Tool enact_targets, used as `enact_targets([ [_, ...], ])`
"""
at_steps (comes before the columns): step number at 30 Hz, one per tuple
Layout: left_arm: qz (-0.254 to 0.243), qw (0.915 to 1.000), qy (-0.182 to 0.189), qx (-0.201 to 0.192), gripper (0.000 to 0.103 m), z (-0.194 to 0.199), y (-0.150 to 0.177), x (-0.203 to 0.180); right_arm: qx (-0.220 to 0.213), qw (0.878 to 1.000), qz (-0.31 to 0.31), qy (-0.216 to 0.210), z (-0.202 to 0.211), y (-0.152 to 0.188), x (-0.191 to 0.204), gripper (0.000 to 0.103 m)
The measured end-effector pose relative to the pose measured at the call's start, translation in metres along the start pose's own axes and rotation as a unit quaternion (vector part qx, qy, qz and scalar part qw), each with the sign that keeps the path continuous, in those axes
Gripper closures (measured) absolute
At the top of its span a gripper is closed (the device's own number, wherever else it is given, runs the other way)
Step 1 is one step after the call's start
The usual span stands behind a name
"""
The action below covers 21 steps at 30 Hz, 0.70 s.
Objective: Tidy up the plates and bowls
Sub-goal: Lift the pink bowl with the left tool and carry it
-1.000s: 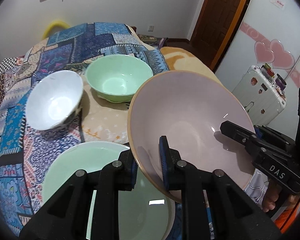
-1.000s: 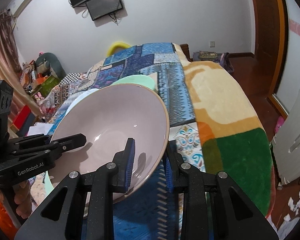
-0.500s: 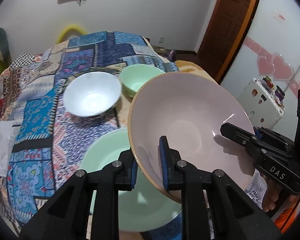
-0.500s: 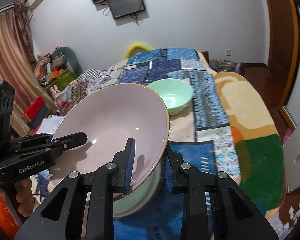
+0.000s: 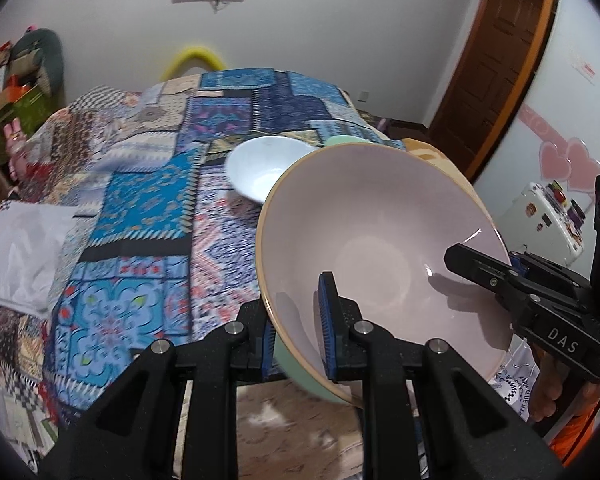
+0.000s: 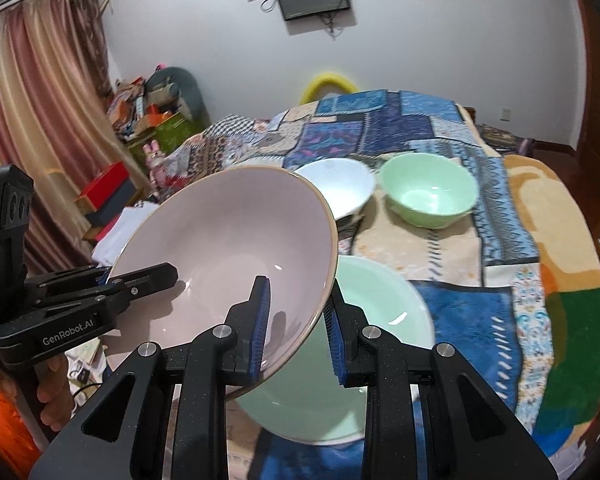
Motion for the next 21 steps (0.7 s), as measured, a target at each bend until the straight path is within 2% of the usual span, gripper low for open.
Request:
enact_targets([
  [21, 0.067, 0.9961, -0.055, 0.015, 0.084, 0.017, 0.043, 0.106, 0.076, 0.995, 0.041, -0.043, -0.063, 0.021, 0.075, 0.079],
])
Point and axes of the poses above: each gripper's, at about its wrist camera, not at the fingertips, and z roughly against the way its jaws point, x to its left, y to its underside, the point moved 5 cm from there along -z, roughly the way its jaws point, and after that the axes turned 1 degree about -z, right-handed, at the moved point
